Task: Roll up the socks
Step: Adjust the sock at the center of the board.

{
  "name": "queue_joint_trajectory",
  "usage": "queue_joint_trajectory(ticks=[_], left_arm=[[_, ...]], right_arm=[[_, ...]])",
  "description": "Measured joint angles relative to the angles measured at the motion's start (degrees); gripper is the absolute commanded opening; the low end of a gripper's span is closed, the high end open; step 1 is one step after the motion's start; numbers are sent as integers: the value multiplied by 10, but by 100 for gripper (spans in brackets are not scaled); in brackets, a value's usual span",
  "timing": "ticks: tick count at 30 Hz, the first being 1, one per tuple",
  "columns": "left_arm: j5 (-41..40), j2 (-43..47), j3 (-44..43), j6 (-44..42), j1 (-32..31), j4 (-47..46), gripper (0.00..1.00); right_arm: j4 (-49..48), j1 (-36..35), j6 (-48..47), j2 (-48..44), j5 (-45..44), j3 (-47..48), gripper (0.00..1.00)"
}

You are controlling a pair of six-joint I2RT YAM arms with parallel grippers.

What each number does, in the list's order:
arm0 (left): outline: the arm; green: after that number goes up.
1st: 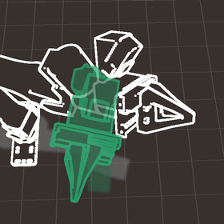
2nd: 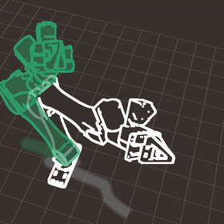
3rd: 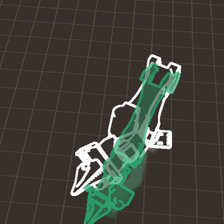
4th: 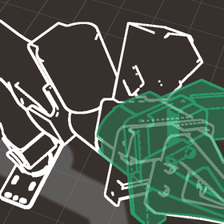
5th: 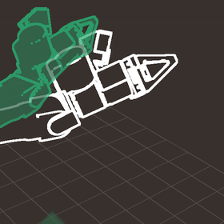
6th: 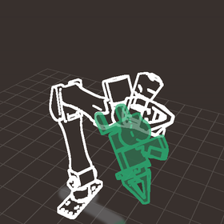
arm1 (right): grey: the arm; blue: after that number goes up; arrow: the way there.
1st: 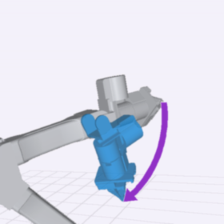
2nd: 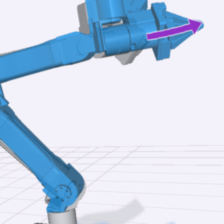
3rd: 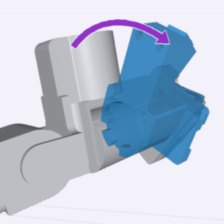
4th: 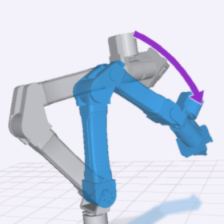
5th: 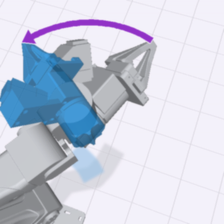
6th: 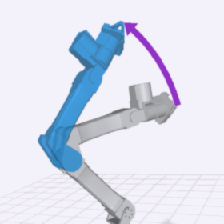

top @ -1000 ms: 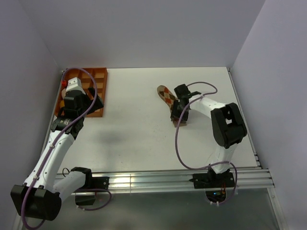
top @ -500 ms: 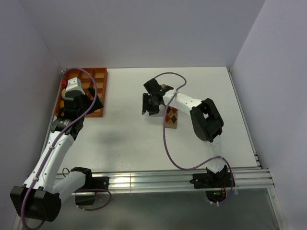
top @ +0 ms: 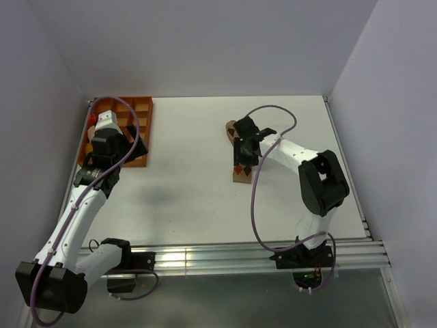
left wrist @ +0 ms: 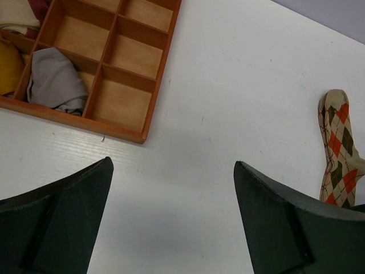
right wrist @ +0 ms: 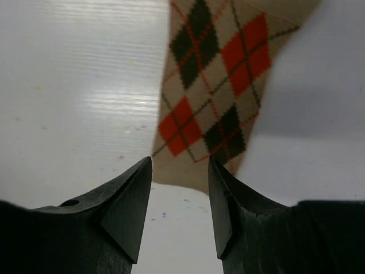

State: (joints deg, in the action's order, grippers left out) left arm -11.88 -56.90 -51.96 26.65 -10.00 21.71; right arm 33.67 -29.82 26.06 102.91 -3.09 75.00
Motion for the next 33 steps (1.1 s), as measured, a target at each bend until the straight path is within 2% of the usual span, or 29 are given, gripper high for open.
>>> queue_joint_trajectory(ticks=[5,17,27,33], left_arm=[[0,-5,0,0,0,0,95],[0,-8,0,0,0,0,95],[11,-13,2,8,1,-1,99],[69,-46,2,48,-1,-11,99]], right_arm=[[-6,17,-4,5,-1,-47,51],[-46,2,5,54,33,-35,51],[-40,-43,18,81,52,43,51],[-13,-28,-24,81,51,190,51]])
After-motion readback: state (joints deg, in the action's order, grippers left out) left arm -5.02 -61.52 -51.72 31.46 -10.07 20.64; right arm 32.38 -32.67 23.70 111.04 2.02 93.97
